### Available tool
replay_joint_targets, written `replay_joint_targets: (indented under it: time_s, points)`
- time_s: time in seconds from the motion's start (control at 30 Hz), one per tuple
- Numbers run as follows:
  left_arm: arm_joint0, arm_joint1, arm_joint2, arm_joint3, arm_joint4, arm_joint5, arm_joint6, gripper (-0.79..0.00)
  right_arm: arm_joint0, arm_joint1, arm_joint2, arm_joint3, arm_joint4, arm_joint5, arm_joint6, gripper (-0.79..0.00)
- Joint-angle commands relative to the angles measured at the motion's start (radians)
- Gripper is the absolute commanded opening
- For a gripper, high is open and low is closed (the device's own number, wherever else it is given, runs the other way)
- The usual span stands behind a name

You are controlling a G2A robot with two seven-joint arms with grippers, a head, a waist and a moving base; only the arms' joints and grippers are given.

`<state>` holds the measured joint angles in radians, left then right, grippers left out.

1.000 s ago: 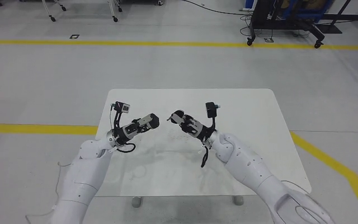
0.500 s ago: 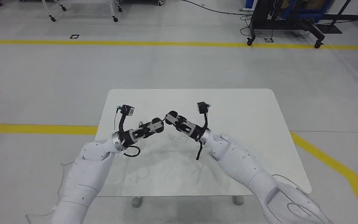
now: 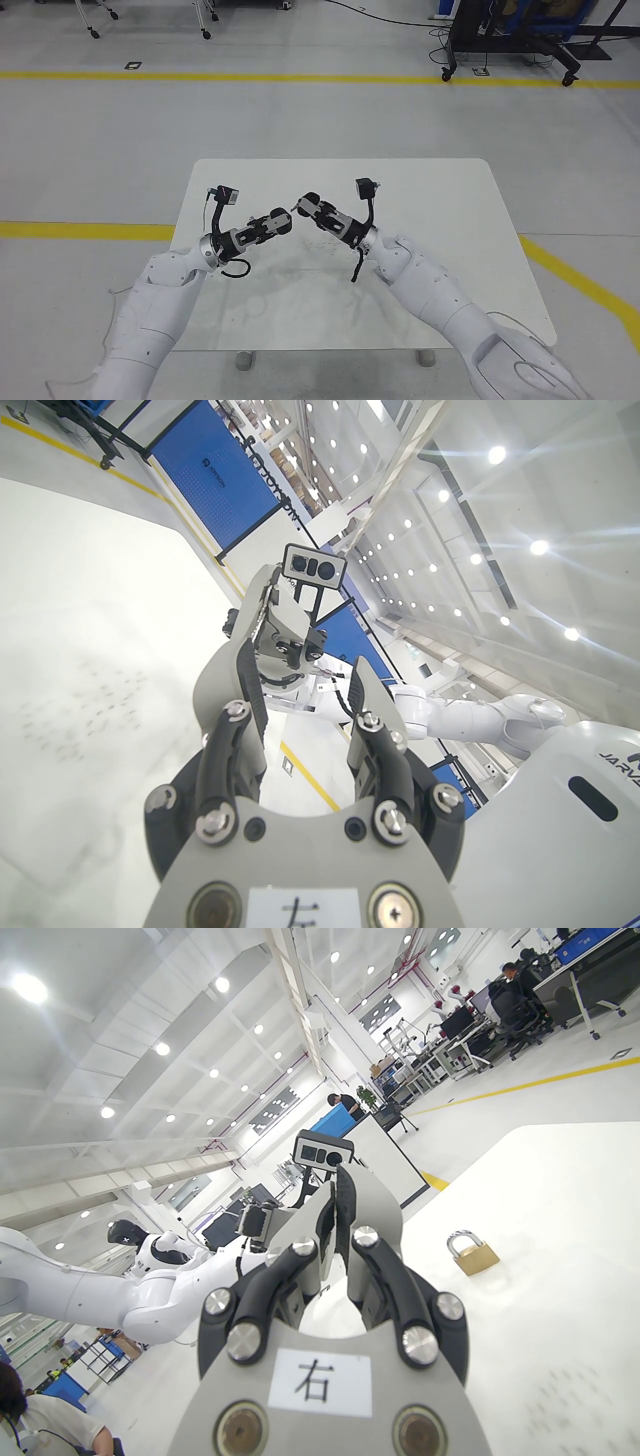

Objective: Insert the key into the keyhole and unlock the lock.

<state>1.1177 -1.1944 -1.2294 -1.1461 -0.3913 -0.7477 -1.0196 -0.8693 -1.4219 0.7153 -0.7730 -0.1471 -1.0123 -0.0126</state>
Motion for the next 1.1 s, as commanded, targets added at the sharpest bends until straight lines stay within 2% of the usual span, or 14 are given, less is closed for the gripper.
replay_joint_targets:
  time_s: [0.0,0.27,0.4,0.5,0.57,0.83,0.9,0.93,1.07]
  points:
    - [-0.001,0.001,0.002,0.002,-0.001,0.001,0.002,-0.425,-0.005,-0.004,-0.003,-0.003,0.011,0.000,0.014,-0.785]
    - [-0.005,0.004,0.008,0.006,-0.002,-0.001,0.012,-0.468,0.000,-0.013,0.002,0.018,0.049,0.000,0.076,-0.785]
    - [-0.007,0.005,0.012,0.007,0.004,0.000,0.015,-0.576,-0.005,-0.015,0.009,0.016,0.054,0.000,0.088,-0.785]
    - [-0.007,0.007,0.015,0.006,0.011,-0.001,0.021,-0.702,-0.013,-0.017,0.011,0.008,0.075,0.000,0.109,-0.785]
    - [-0.007,0.007,0.017,0.005,0.014,-0.002,0.024,-0.736,-0.015,-0.017,0.015,0.005,0.089,0.000,0.126,-0.785]
    - [-0.009,0.010,0.023,0.005,0.036,0.001,0.047,-0.720,-0.023,-0.017,0.032,-0.005,0.118,0.000,0.182,-0.785]
    - [-0.008,0.011,0.024,0.004,0.039,0.001,0.052,-0.662,-0.025,-0.016,0.036,-0.007,0.123,0.000,0.195,-0.785]
    - [-0.008,0.011,0.025,0.003,0.040,0.001,0.054,-0.603,-0.026,-0.016,0.038,-0.008,0.125,0.000,0.200,-0.785]
    - [-0.008,0.013,0.027,0.003,0.045,0.003,0.064,-0.526,-0.033,-0.016,0.048,-0.018,0.133,0.000,0.216,-0.785]
